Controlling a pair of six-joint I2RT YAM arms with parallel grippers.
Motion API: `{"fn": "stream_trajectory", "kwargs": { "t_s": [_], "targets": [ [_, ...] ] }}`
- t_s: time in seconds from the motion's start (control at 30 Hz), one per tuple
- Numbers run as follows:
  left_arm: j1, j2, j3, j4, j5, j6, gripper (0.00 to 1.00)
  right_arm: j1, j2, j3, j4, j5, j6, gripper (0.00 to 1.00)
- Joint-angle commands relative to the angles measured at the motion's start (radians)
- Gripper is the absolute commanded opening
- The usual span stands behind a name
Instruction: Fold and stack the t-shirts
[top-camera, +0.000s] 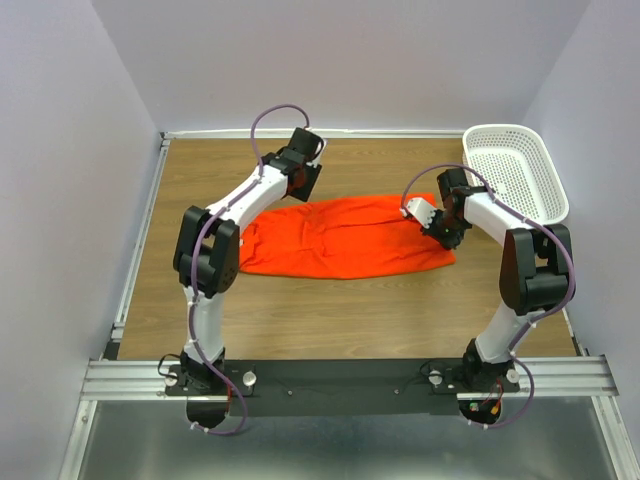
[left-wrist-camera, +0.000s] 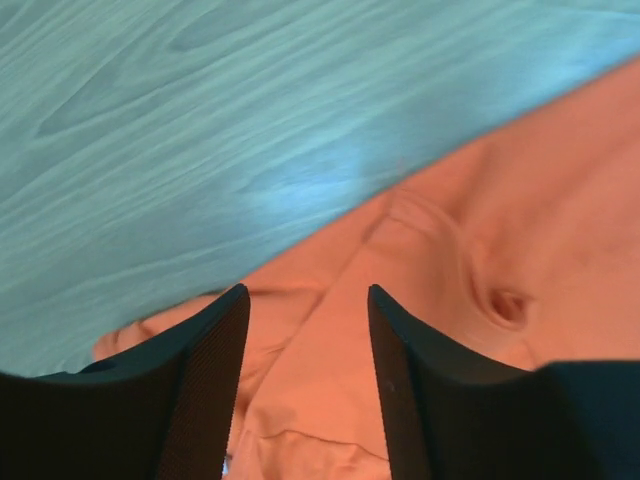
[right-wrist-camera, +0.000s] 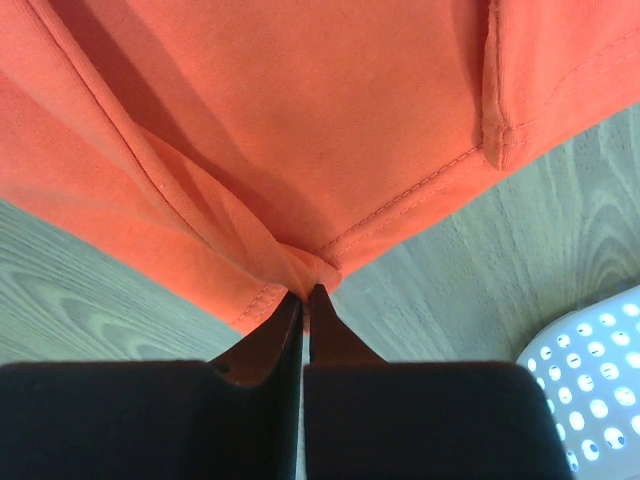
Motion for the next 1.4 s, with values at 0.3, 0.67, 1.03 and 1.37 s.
{"fn": "stream_trajectory", "kwargs": {
  "t_s": [0.3, 0.67, 1.03, 1.37],
  "targets": [
    [-0.001, -0.522, -0.330, 0.319, -0.046, -0.088, 0.75, -0.009, -0.018, 0.022, 0.001, -0.023, 0.020, 0.54],
    [0.014, -1.097, -0.718, 0.396, 0.033, -0.226, 0.79, -0.009, -0.144, 0.123, -0.048, -0.097, 0.091, 1.00],
    [0.017, -1.513, -1.002, 0.497, -0.032, -0.223, 0.95, 0.010, -0.076, 0.228, -0.108, -0.849, 0.260, 1.00],
    [0.017, -1.522, -1.022, 0.483, -0.033, -0.226, 0.95, 0.241, 0.196, 0.451, -0.189, -0.859, 0.309, 0.40]
  ]
}}
